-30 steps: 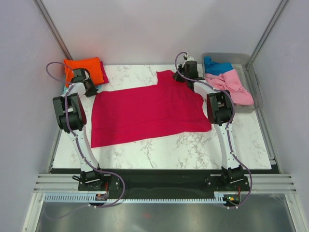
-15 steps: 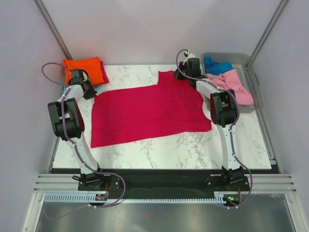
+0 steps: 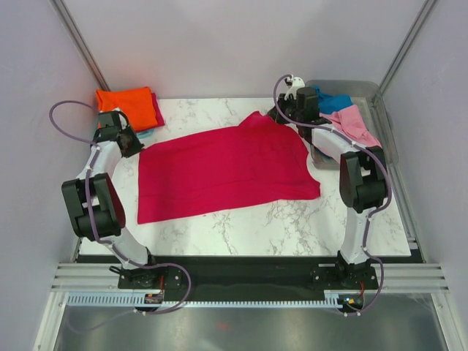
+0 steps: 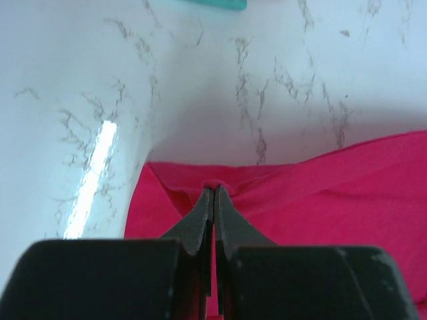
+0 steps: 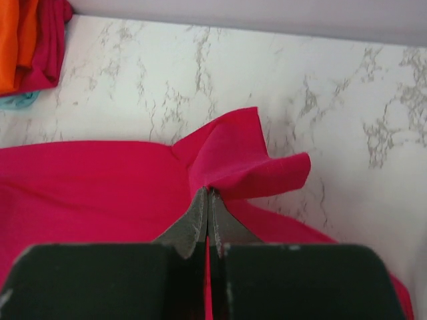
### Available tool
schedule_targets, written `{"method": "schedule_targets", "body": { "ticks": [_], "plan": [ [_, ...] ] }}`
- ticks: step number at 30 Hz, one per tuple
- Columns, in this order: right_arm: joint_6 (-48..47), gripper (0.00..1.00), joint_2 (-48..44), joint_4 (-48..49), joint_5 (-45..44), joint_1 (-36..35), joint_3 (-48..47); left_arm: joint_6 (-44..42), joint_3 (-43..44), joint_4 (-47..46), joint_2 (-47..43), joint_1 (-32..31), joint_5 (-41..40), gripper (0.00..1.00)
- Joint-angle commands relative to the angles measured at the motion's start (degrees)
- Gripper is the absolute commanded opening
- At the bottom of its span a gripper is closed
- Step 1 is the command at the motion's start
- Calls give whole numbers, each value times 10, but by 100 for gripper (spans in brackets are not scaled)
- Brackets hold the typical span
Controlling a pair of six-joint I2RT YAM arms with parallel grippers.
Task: Fold and stack the t-shirts
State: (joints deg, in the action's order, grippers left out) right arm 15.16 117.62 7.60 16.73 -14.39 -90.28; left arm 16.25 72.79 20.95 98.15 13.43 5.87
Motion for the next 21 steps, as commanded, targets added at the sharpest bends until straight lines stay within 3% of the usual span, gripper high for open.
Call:
{"method": "schedule_targets", "body": {
  "ticks": [1, 8, 21],
  "plan": [
    [-19, 0, -75, 8, 9, 0, 64, 13, -41, -2, -55, 11, 9, 2],
    [-29, 0, -179, 3, -9, 0, 196, 13, -103, 0, -117, 19, 17, 2],
    [-34, 0, -345, -47, -60, 0, 329, 0, -173, 13, -184, 28, -8, 2]
  ]
}}
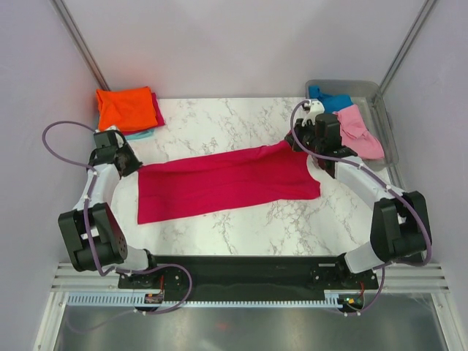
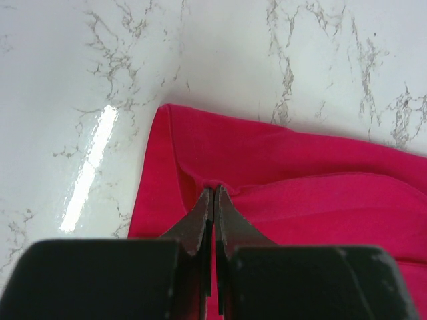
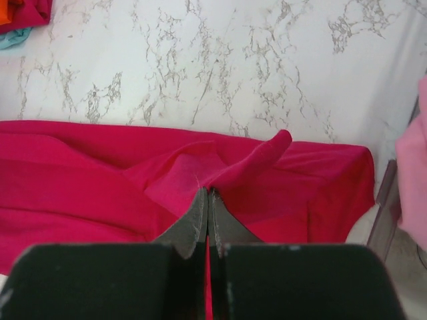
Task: Fold and stack the t-shirts
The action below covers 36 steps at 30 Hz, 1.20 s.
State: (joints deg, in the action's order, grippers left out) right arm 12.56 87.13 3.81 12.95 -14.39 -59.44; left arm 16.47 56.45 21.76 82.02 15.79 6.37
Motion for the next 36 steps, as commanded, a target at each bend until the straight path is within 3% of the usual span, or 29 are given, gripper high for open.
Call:
{"method": "schedule_targets", "body": {
  "ticks": [1, 18, 21, 25, 28, 29, 30, 31, 32, 33, 36],
  "plan": [
    [-8, 0, -48, -11, -26, 0, 34, -1, -12, 5, -24, 5, -13, 2],
    [33, 0, -134, -34, -110, 1, 149, 14, -41, 31, -45, 5, -58, 4],
    [48, 0, -138, -37, -136, 1, 168, 21, -43, 43, -41, 5, -62, 9],
    [76, 0, -138, -37, -166, 1, 203, 37, -53, 43, -60, 6, -98, 34],
    [93, 0, -130, -55, -182, 2, 221, 43, -54, 44, -75, 6, -126, 44],
    [96, 3, -128, -56, -183, 2, 223, 51, -55, 44, -79, 6, -144, 47],
    [100, 25, -123, -60, -185, 2, 225, 53, -57, 43, -90, 8, -147, 48],
    [105, 36, -122, -62, -184, 2, 229, 54, -58, 42, -94, 6, -149, 49],
    [106, 64, -120, -65, -187, 2, 231, 55, -59, 39, -98, 7, -149, 49],
    [111, 71, -118, -71, -194, 2, 231, 55, -60, 36, -105, 7, -145, 49],
    [117, 76, -126, -95, -220, 2, 226, 51, -57, 30, -118, 3, -129, 47]
  ]
}}
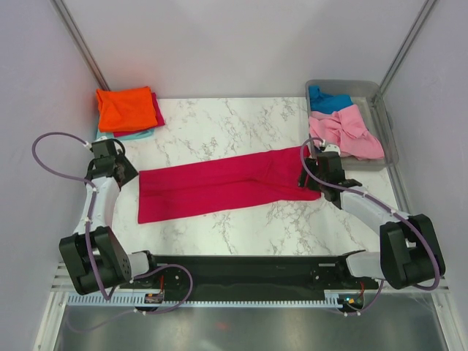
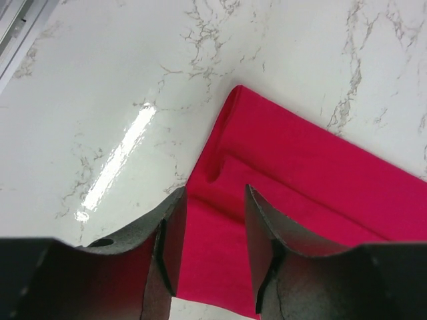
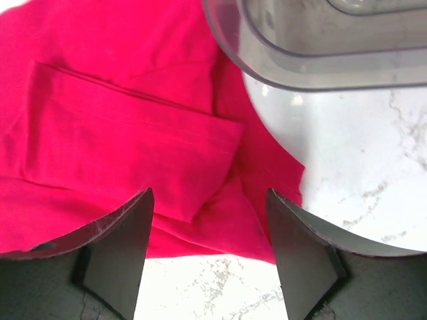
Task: Fold and stack the t-shirts
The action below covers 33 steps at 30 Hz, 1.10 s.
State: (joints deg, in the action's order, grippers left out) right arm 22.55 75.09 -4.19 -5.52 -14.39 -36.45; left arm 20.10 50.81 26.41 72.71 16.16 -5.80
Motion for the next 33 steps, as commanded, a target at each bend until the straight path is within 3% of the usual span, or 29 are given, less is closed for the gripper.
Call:
{"method": "schedule_targets", "body": {
  "ticks": [1, 8, 13, 16, 22, 30, 33],
  "plan": [
    [19, 76, -10, -23, -40, 2, -6, 11, 0, -22, -28, -5, -2, 47],
    [75, 77, -101, -71, -10, -14, -7, -29, 8, -36, -21, -98, 54, 49],
    [160, 78, -71, -83, -19, -78, -19, -55, 35, -10, 44, -155, 107, 51],
    [198, 79, -1, -107, -53, -144, -50, -59, 54, 13, 110, -179, 131, 53],
    [231, 80, 131, -99, -64, -163, -102, -74, 117, 77, 266, -202, 158, 57],
    [182, 81, 334, -122, -76, -145, -273, -67, 98, 87, 286, -211, 166, 59],
    [160, 82, 414, -140, -62, -129, -362, -59, 80, 87, 282, -213, 213, 58]
  ]
}}
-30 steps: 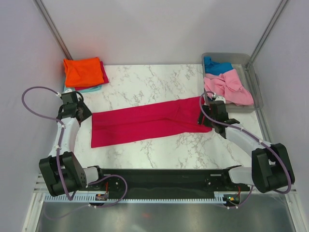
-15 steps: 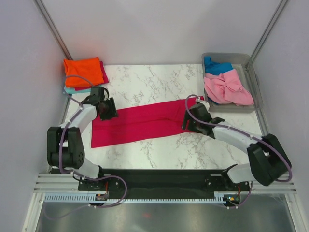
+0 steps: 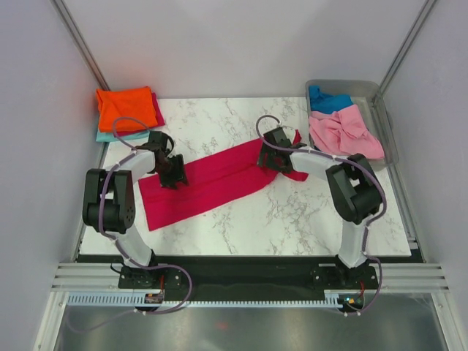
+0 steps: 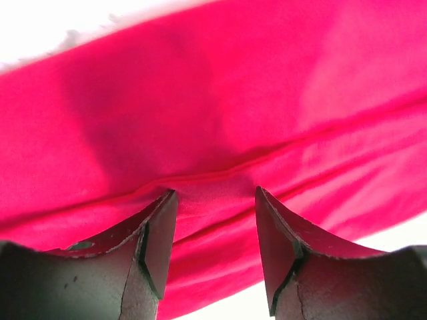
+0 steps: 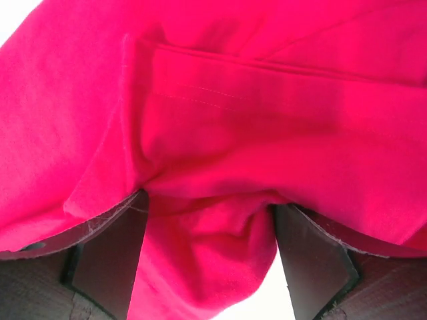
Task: Fold and stack the t-shirts
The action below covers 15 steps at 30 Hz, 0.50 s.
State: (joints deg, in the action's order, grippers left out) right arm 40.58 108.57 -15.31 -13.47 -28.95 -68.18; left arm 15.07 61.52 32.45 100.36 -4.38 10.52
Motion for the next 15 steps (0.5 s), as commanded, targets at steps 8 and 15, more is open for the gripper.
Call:
{"method": "schedule_targets", "body": {
  "ticks": [8, 15],
  "plan": [
    [-102, 80, 283, -125, 61, 45, -363, 75, -160, -47, -102, -47, 214, 64],
    [-140, 83, 404, -161, 107, 53, -551, 272, -279, -194, -173, -198, 237, 69]
  ]
}}
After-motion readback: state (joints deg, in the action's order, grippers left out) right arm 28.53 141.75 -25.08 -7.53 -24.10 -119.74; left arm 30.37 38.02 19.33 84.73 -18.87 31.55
